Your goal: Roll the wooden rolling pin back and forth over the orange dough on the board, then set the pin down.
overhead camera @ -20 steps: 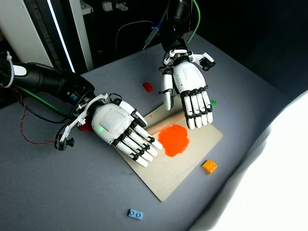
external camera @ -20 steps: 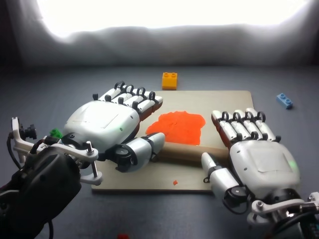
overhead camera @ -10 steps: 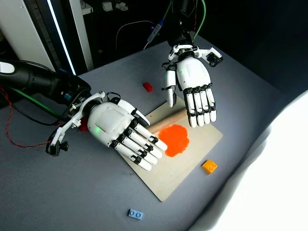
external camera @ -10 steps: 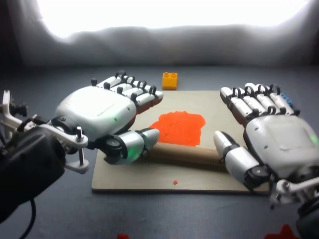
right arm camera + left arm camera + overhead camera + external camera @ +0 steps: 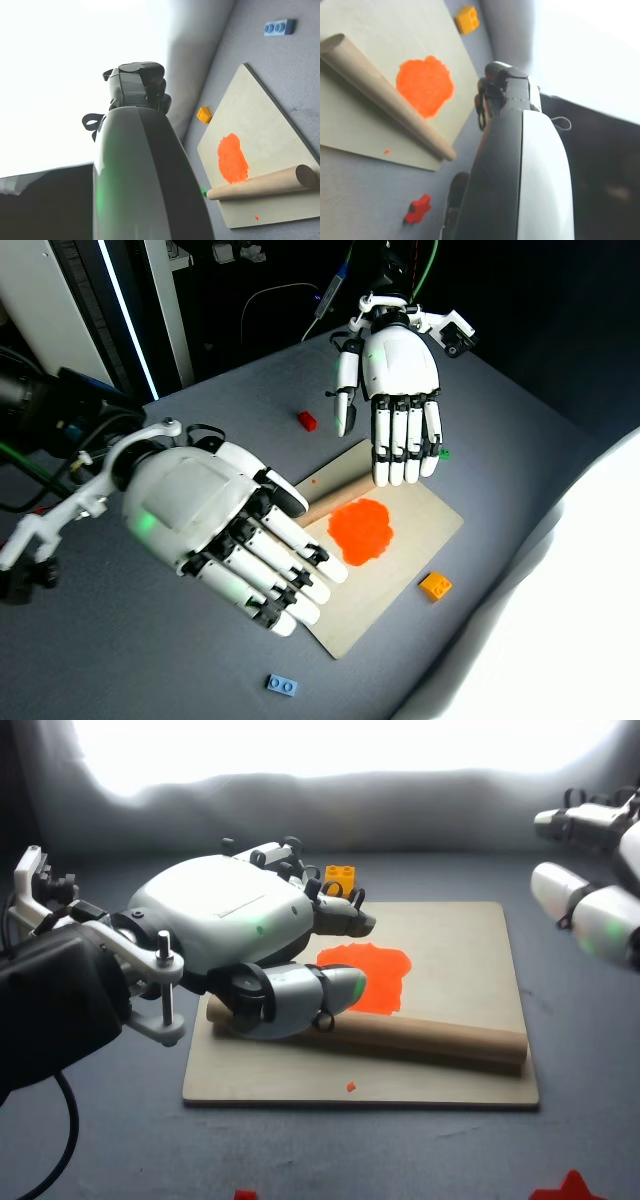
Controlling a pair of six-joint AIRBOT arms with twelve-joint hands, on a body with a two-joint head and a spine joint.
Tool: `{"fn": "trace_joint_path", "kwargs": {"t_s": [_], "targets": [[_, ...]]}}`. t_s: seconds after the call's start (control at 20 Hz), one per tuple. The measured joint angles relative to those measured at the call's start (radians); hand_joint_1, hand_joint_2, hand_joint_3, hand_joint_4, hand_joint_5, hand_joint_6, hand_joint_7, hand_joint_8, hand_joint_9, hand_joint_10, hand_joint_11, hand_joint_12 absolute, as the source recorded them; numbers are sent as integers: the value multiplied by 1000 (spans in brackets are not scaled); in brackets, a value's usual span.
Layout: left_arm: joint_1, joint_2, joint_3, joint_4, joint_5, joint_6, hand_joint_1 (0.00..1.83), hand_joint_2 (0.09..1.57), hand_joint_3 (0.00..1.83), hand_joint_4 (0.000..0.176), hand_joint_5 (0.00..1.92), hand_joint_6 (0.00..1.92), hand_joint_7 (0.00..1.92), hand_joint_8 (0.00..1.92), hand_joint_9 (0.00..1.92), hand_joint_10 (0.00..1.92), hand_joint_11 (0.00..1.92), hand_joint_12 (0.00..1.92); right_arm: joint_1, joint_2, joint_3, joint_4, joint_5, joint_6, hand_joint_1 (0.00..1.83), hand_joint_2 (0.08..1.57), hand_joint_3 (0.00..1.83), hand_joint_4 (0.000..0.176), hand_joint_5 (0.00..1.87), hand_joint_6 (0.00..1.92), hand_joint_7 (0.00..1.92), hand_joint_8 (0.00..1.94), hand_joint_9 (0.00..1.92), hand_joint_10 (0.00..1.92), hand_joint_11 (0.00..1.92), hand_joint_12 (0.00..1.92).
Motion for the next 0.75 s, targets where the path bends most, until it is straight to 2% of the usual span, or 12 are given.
{"fn": "trace_joint_path", "kwargs": {"t_s": [0.05, 0.1, 0.15, 0.2, 0.3, 0.35, 0.4, 0.45, 0.5, 0.55, 0.65, 0.75], "targets": [[-10, 1, -4, -3, 5, 2, 199, 1502, 0, 0, 664, 61, 781, 181, 688, 382, 199, 1332, 1, 20, -2, -20, -9, 19, 0, 1475, 1, 0, 646, 936, 756, 889, 528, 1358, 229, 1883], [-26, 2, -10, -5, 15, 2, 204, 1505, 0, 0, 691, 55, 710, 385, 543, 762, 195, 1410, -5, 53, -2, -72, -22, 66, 0, 1481, 2, 0, 629, 1107, 680, 1193, 510, 1478, 259, 1919], [-39, 2, -16, -4, 31, 2, 215, 1498, 0, 0, 744, 139, 607, 780, 494, 1023, 236, 1499, -10, 79, -2, -121, -25, 97, 0, 1490, 2, 0, 672, 1199, 695, 1303, 539, 1571, 323, 1921], [-48, 6, -23, -3, 43, 2, 194, 1503, 0, 0, 702, 315, 578, 909, 481, 1108, 236, 1571, -11, 93, -2, -137, -24, 122, 0, 1495, 3, 0, 687, 1225, 698, 1348, 556, 1615, 350, 1921], [-71, 8, -33, -3, 56, 3, 117, 1519, 2, 0, 585, 917, 666, 1061, 558, 1277, 315, 1702, -21, 118, -2, -142, -24, 131, 2, 1493, 0, 0, 806, 1224, 847, 1314, 663, 1705, 423, 1921], [-79, 8, -35, -13, 59, 14, 59, 1526, 2, 0, 584, 1118, 727, 1089, 611, 1306, 349, 1726, -28, 125, -2, -132, -27, 133, 0, 1488, 0, 0, 845, 1236, 890, 1315, 699, 1714, 450, 1921], [-82, 8, -35, -13, 61, 15, 105, 1503, 0, 0, 616, 1244, 777, 1149, 674, 1376, 399, 1764, -35, 127, -2, -132, -24, 142, 0, 1477, 0, 0, 914, 1284, 959, 1364, 766, 1774, 508, 1921], [-86, 8, -40, -15, 62, 16, 141, 1487, 0, 0, 680, 1387, 808, 1364, 715, 1591, 433, 1882, -49, 127, -2, -136, -10, 148, 0, 1468, 0, 0, 955, 1279, 1041, 1387, 886, 1826, 621, 1921], [-90, 8, -43, -14, 67, 16, 126, 1486, 0, 0, 718, 1491, 813, 1530, 722, 1753, 460, 1913, -59, 127, -2, -135, -5, 172, 0, 1461, 0, 0, 961, 1294, 1086, 1407, 954, 1852, 689, 1921], [-93, 8, -44, -14, 74, 16, 127, 1490, 0, 0, 806, 1562, 882, 1665, 799, 1883, 588, 1919, -63, 127, -2, -137, 2, 186, 0, 1463, 0, 0, 955, 1395, 1151, 1396, 1049, 1850, 793, 1921], [-94, 10, -44, -16, 77, 16, 134, 1515, 4, 0, 875, 1766, 921, 1819, 880, 1919, 730, 1921, -69, 127, -2, -137, 3, 212, 0, 1483, 3, 0, 994, 1586, 1243, 1452, 1172, 1869, 960, 1921], [-95, 16, -44, -24, 77, 17, 145, 1540, 6, 0, 847, 1868, 966, 1813, 925, 1921, 851, 1921, -64, 127, 5, -143, -20, 243, 0, 1498, 5, 0, 1001, 1655, 1242, 1612, 1210, 1918, 1025, 1921]]}}
